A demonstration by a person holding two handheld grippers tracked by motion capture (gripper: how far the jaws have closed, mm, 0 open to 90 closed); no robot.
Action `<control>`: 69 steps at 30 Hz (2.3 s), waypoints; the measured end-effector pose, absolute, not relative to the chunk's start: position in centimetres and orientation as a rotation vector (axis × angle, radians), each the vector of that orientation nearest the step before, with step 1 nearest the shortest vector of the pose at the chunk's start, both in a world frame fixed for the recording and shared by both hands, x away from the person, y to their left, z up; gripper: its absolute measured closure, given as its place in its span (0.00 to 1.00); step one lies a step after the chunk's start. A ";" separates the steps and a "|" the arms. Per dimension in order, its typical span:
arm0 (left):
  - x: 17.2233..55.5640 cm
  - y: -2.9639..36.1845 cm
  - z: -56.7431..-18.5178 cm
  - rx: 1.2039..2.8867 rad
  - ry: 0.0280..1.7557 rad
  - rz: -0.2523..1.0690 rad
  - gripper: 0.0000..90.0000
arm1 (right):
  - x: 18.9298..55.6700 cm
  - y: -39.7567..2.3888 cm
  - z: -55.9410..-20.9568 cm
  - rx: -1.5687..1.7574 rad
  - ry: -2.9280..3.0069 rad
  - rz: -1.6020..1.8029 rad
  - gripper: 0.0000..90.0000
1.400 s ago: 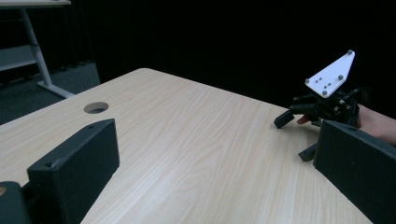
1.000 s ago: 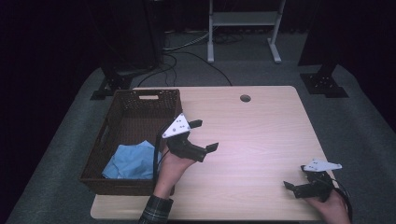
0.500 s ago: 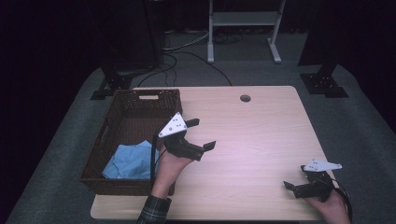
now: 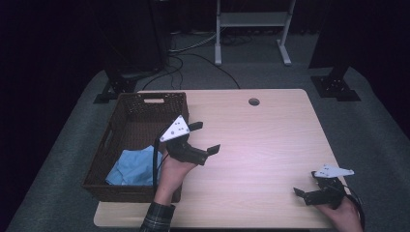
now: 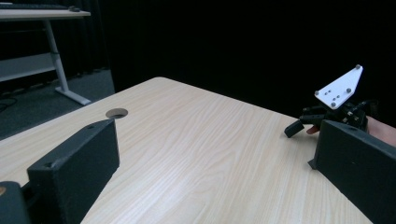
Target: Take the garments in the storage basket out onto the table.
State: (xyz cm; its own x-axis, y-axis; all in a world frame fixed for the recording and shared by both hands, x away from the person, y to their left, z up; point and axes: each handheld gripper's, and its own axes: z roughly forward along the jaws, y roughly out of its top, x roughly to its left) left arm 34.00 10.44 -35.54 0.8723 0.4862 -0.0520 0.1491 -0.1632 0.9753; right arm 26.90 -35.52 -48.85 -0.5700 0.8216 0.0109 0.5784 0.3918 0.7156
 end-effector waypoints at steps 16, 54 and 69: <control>34.1 11.3 -35.5 1.718 0.508 0.332 0.00 | 26.9 -35.5 -48.8 1.216 2.310 0.981 0.02; 34.8 14.1 -36.0 1.692 0.584 0.359 0.00 | 26.9 -35.5 -48.9 1.207 2.316 0.985 0.02; 35.1 15.3 -36.2 1.681 0.615 0.376 0.00 | 26.9 -35.5 -48.9 1.208 2.316 0.984 0.02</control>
